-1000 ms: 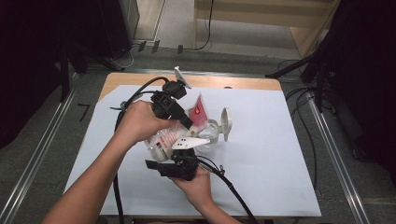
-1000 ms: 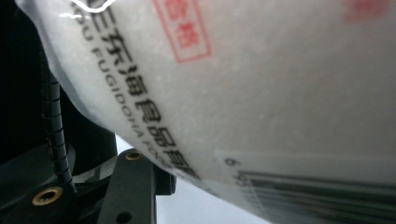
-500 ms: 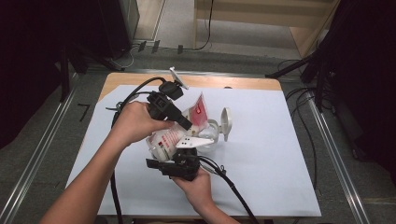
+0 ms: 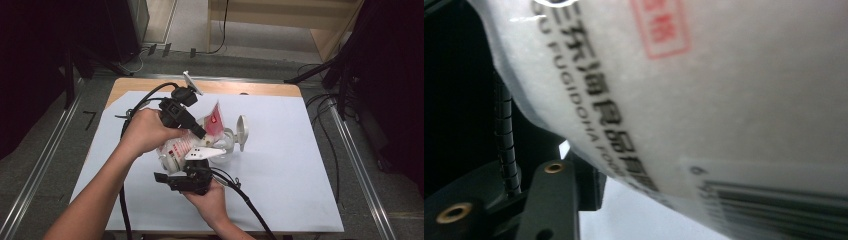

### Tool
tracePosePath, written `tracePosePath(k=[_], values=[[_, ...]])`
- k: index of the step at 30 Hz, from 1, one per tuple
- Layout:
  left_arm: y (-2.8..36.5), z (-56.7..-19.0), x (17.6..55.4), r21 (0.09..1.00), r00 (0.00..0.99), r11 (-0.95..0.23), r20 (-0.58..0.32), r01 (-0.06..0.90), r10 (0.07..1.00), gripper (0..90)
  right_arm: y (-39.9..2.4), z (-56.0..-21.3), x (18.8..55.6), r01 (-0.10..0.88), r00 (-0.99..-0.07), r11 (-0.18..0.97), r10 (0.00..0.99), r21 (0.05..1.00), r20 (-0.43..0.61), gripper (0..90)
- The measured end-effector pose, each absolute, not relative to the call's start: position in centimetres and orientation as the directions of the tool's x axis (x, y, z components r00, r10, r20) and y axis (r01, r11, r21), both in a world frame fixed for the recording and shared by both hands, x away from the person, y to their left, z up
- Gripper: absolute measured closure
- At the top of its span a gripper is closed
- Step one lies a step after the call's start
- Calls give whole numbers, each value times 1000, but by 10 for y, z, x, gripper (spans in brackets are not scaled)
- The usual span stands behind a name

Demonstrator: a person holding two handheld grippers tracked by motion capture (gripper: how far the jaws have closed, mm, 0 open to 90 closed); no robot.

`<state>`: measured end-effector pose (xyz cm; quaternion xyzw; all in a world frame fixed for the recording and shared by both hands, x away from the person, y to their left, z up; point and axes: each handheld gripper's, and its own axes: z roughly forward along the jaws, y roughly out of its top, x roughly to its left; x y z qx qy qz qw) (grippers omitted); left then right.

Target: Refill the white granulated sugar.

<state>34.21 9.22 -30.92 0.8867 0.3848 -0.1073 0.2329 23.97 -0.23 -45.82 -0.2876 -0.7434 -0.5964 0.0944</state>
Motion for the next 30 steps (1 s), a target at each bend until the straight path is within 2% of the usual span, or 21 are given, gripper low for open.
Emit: tracePosePath(k=[2, 8, 15, 21, 30], values=[[92, -310, 343, 330, 681, -597, -373, 732, 630, 814, -2, -458, 240, 535, -820, 129, 316, 835, 476, 494], [91, -309, 344, 323, 671, -588, -383, 742, 636, 817, -3, -457, 242, 544, -809, 130, 340, 829, 479, 582], [92, -308, 344, 335, 685, -598, -405, 728, 606, 745, -6, -456, 241, 583, -780, 79, 334, 809, 529, 610], [99, -304, 343, 364, 688, -584, -403, 726, 604, 727, -9, -455, 244, 624, -751, 32, 300, 780, 589, 609], [95, -301, 341, 343, 692, -601, -370, 722, 620, 819, -5, -451, 243, 605, -767, 59, 311, 794, 562, 584]])
